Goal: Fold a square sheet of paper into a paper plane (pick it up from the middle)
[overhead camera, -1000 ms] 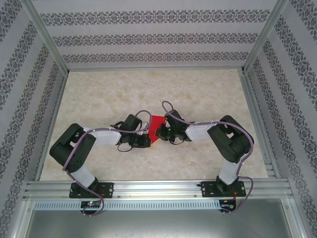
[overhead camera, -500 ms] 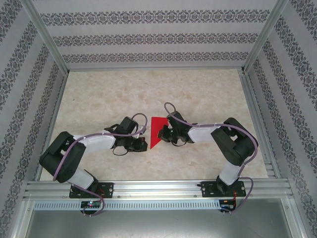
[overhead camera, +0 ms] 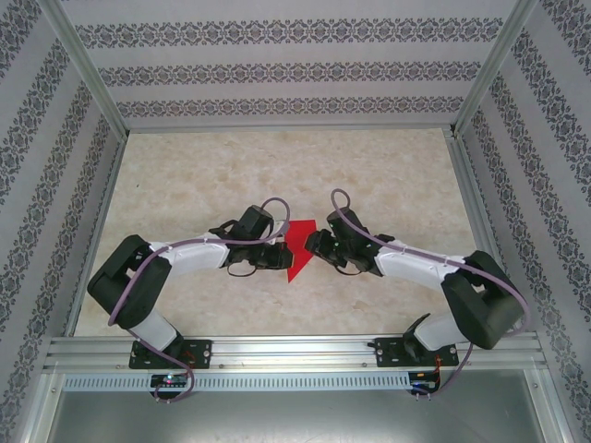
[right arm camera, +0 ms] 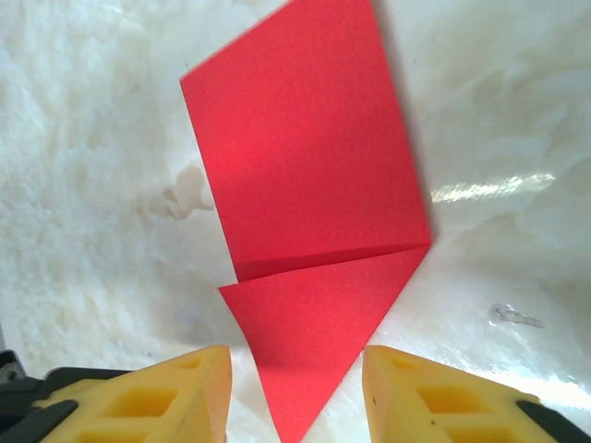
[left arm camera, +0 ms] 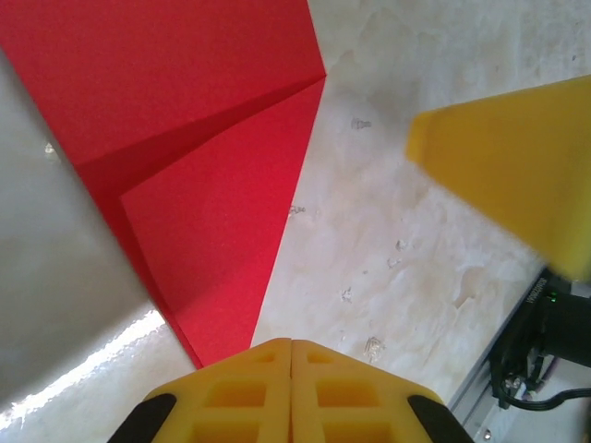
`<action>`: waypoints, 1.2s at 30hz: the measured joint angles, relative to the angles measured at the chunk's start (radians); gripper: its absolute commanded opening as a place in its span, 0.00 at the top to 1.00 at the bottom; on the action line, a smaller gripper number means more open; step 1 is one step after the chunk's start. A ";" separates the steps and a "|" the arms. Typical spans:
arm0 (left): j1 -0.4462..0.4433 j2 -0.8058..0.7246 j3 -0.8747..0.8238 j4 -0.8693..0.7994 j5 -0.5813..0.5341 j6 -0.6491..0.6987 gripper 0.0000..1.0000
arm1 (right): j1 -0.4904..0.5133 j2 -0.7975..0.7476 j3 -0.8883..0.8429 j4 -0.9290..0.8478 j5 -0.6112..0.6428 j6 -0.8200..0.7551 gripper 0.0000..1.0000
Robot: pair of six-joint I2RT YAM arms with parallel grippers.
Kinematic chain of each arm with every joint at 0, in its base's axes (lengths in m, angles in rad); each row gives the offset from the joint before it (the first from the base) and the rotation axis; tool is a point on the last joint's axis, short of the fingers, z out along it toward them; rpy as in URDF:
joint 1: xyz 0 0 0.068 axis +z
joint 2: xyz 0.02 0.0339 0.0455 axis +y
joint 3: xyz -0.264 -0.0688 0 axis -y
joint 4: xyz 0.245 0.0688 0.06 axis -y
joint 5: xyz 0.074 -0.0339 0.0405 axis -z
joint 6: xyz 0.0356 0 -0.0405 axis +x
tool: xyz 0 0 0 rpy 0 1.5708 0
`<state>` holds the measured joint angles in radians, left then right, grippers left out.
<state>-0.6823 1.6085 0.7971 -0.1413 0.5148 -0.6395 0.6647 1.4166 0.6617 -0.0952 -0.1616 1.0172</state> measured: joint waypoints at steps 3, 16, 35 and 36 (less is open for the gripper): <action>-0.008 0.000 0.000 0.014 -0.026 -0.009 0.92 | -0.022 -0.035 -0.024 -0.014 0.023 0.010 0.53; -0.034 0.073 0.044 0.028 -0.174 -0.030 0.99 | -0.046 -0.007 -0.070 0.033 0.003 0.033 0.57; -0.034 0.073 0.043 0.019 -0.287 -0.043 0.96 | -0.059 0.190 -0.015 0.171 -0.107 0.028 0.60; -0.034 0.073 0.043 0.018 -0.288 -0.043 0.96 | -0.059 0.192 -0.015 0.180 -0.111 0.028 0.61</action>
<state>-0.7166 1.6817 0.8406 -0.1234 0.2264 -0.6827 0.6060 1.6081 0.6464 0.0845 -0.2729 1.0451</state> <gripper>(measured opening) 0.055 0.399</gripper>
